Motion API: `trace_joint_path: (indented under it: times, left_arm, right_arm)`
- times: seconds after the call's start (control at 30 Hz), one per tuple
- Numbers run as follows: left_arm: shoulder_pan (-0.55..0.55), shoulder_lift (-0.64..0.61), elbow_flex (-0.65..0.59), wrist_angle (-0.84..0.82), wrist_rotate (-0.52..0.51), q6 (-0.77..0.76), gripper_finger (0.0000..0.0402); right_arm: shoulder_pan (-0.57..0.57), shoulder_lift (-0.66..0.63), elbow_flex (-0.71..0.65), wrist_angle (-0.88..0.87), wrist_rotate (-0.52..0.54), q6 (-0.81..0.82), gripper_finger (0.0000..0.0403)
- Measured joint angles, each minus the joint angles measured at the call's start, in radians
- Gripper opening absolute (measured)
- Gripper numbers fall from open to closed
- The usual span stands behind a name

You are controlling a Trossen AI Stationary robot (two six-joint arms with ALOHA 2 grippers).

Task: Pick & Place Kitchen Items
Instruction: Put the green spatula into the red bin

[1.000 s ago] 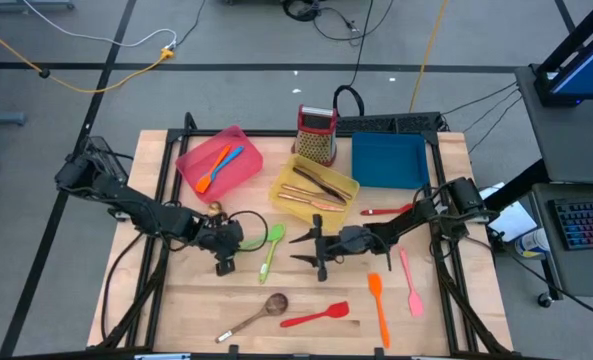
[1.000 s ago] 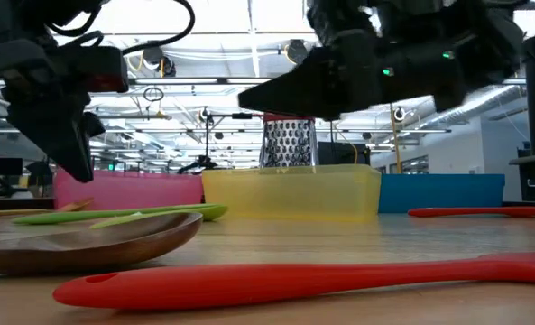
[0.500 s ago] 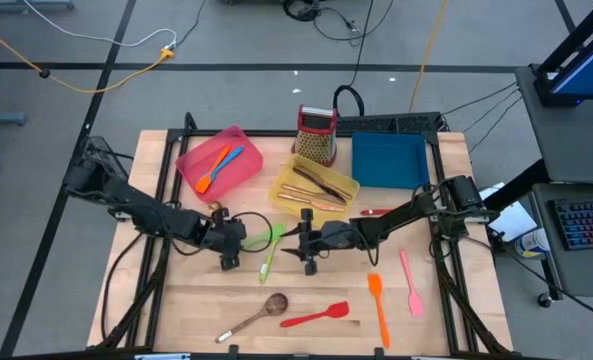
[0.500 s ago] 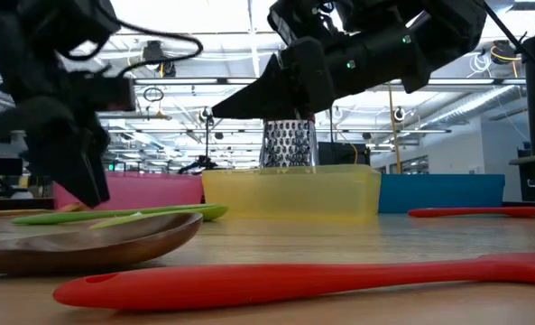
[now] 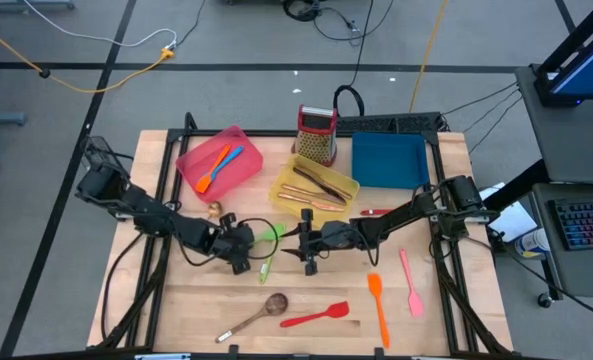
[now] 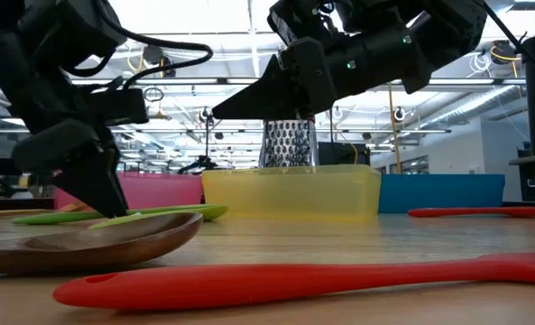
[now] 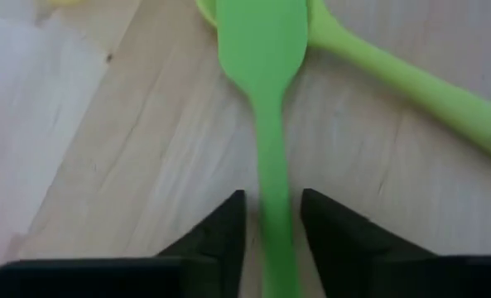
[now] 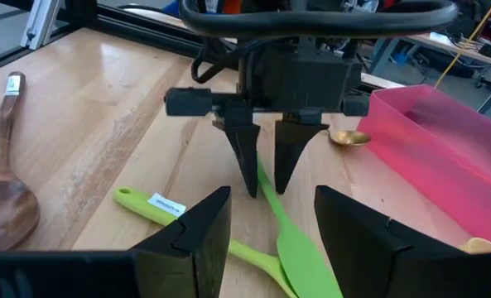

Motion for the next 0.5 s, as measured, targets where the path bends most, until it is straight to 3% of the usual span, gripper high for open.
trace_joint_path:
  times: [0.2,0.5]
  left_arm:
    - [0.005,0.007,-0.004,0.091,-0.014,0.056,0.0030]
    - [0.050,-0.037,-0.005,0.100,-0.018,0.055,0.0035]
  right_arm:
    - [0.000,0.000,0.000,0.000,0.000,0.000,0.0171]
    - [0.001,0.000,0.000,0.000,0.000,0.000,0.0171]
